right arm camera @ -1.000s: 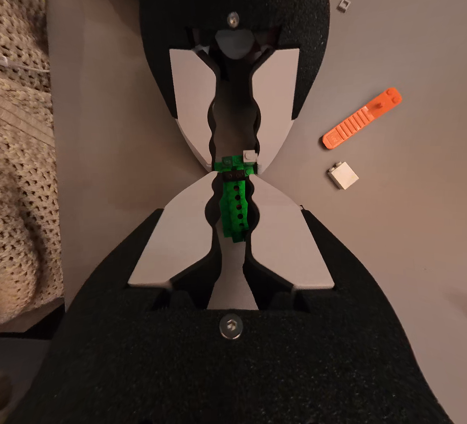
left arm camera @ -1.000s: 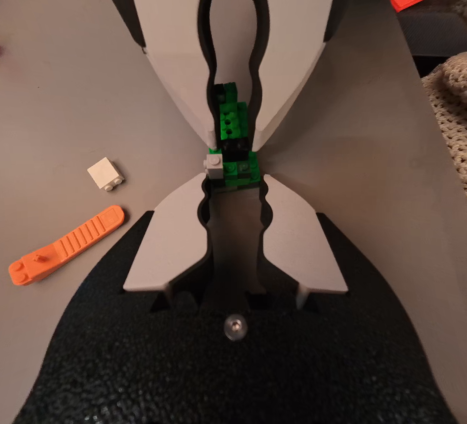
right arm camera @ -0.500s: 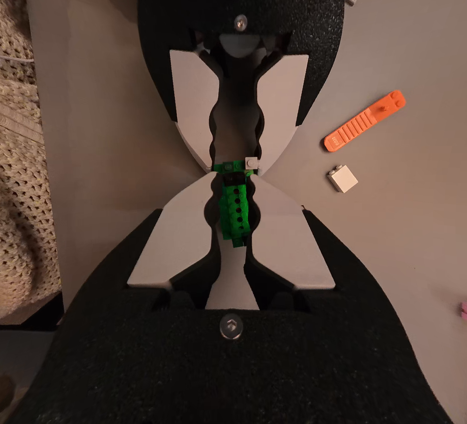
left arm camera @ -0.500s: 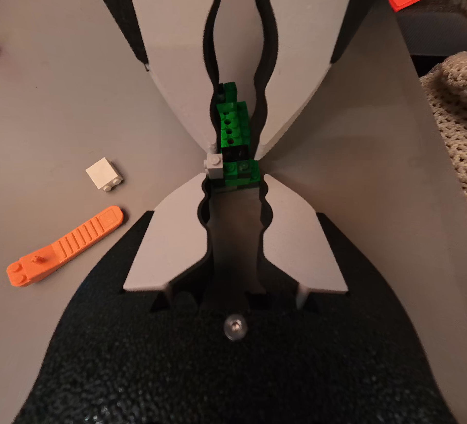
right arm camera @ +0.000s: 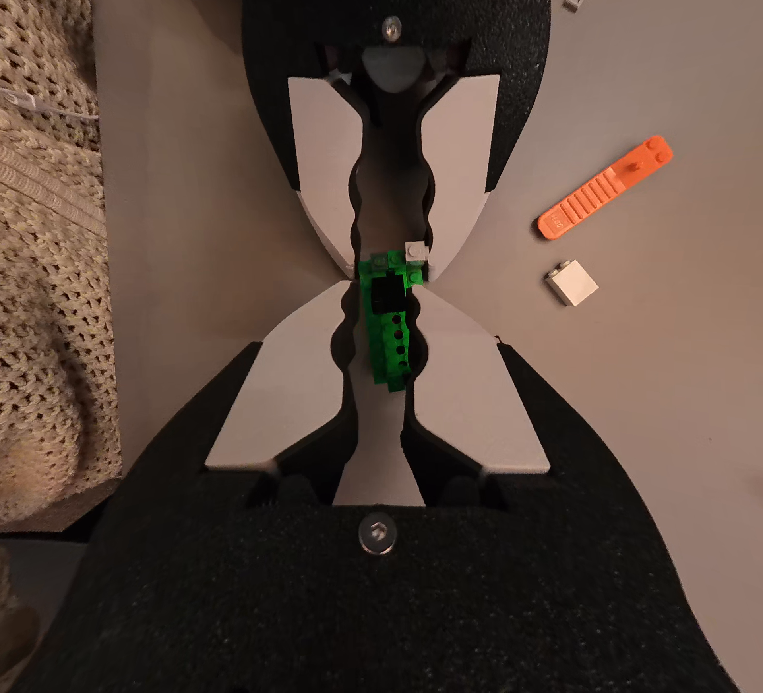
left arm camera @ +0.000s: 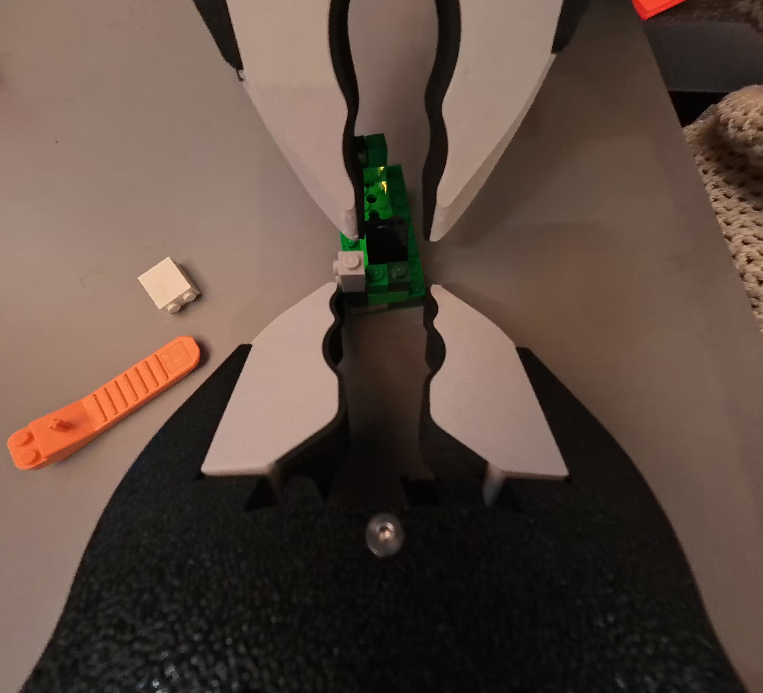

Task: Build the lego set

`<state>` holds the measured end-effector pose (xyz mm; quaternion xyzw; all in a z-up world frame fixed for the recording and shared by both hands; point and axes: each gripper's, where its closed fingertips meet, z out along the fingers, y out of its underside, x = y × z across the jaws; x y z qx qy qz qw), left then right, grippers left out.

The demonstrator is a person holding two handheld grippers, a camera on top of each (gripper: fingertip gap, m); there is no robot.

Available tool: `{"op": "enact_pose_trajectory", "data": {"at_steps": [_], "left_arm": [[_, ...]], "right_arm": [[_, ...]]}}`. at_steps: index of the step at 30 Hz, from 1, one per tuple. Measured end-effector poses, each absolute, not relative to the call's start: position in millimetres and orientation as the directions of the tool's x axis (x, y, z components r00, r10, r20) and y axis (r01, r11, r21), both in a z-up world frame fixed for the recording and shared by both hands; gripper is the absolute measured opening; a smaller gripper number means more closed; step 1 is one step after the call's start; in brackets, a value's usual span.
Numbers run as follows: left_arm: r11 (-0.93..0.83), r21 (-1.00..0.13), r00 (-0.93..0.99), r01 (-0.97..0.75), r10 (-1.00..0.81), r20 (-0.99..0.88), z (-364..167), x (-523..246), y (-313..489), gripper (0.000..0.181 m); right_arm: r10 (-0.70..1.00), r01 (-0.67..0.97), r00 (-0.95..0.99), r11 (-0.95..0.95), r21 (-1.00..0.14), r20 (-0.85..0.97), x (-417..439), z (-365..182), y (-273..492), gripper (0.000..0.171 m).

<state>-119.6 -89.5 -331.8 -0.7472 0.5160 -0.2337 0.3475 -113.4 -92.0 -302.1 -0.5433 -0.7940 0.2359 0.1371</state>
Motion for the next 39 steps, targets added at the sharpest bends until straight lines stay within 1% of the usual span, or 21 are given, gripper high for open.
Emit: {"op": "enact_pose_trajectory", "data": {"at_steps": [7, 11, 14, 17, 21, 22, 23, 25, 29, 30, 31, 33, 36, 37, 39], "left_arm": [[-0.225, -0.76, 0.357, -0.609, -0.934, -0.01, -332.1, -119.4, -89.9, 0.037], [-0.224, -0.76, 0.357, -0.61, -0.934, -0.011, -332.3, -119.3, -90.1, 0.037], [-0.225, -0.76, 0.356, -0.61, -0.934, -0.009, -332.4, -119.4, -90.3, 0.037], [-0.226, -0.76, 0.356, -0.609, -0.934, -0.008, -332.5, -119.4, -90.4, 0.037], [-0.224, -0.76, 0.355, -0.61, -0.935, -0.01, -332.6, -119.4, -90.8, 0.037], [-0.223, -0.76, 0.355, -0.611, -0.935, -0.011, -332.6, -119.5, -90.8, 0.037], [-0.22, -0.76, 0.355, -0.611, -0.935, -0.016, -332.5, -119.5, -90.8, 0.037], [-0.202, -0.762, 0.36, -0.616, -0.932, -0.044, -332.0, -120.2, -90.2, 0.038], [-0.166, -0.803, 0.419, -0.572, -0.901, -0.112, -321.4, -124.5, -83.2, 0.07], [-0.15, -0.828, 0.443, -0.54, -0.887, -0.129, -313.9, -126.3, -80.4, 0.074], [-0.126, -0.85, 0.464, -0.511, -0.873, -0.15, -304.5, -127.9, -78.2, 0.074], [-0.048, -0.878, 0.494, -0.476, -0.84, -0.222, -281.2, -129.7, -75.4, 0.071], [0.083, -0.876, 0.495, -0.475, -0.798, -0.344, -251.5, -127.1, -79.3, 0.05], [0.1, -0.868, 0.492, -0.486, -0.789, -0.367, -246.7, -125.8, -81.1, 0.044], [0.104, -0.852, 0.488, -0.514, -0.781, -0.39, -243.8, -123.9, -83.1, 0.039]], "right_arm": [[0.928, 0.802, -0.373, 0.318, -0.506, -0.007, -117.3, -304.0, -91.8, 0.02], [0.927, 0.806, -0.374, 0.315, -0.501, -0.02, -112.1, -300.9, -90.7, 0.023], [0.922, 0.832, -0.387, 0.34, -0.438, -0.019, -101.5, -305.6, -85.5, 0.026], [0.893, 0.828, -0.45, 0.42, -0.371, 0.007, -97.5, -311.5, -83.8, 0.026], [0.862, 0.822, -0.507, 0.483, -0.301, -0.002, -97.5, -316.1, -81.3, 0.024], [0.855, 0.82, -0.519, 0.495, -0.287, -0.01, -97.2, -317.6, -81.5, 0.022], [0.85, 0.819, -0.527, 0.503, -0.275, -0.016, -97.4, -318.8, -81.8, 0.016], [0.848, 0.819, -0.53, 0.502, -0.279, -0.028, -99.0, -317.6, -83.7, 0.016], [0.865, 0.817, -0.502, 0.476, -0.326, 0.007, -102.8, -307.2, -81.2, 0.016], [0.874, 0.819, -0.486, 0.465, -0.336, 0.026, -103.5, -303.6, -78.9, 0.016], [0.883, 0.822, -0.466, 0.453, -0.344, 0.05, -104.5, -299.3, -75.8, 0.016], [0.897, 0.821, -0.432, 0.435, -0.37, 0.094, -107.2, -288.9, -72.2, 0.016], [0.889, 0.787, -0.433, 0.453, -0.42, 0.147, -113.1, -271.6, -77.8, 0.016], [0.882, 0.771, -0.438, 0.467, -0.434, 0.172, -115.8, -266.0, -80.5, 0.016], [0.868, 0.744, -0.451, 0.495, -0.448, 0.21, -119.6, -257.1, -85.9, 0.016]]}}
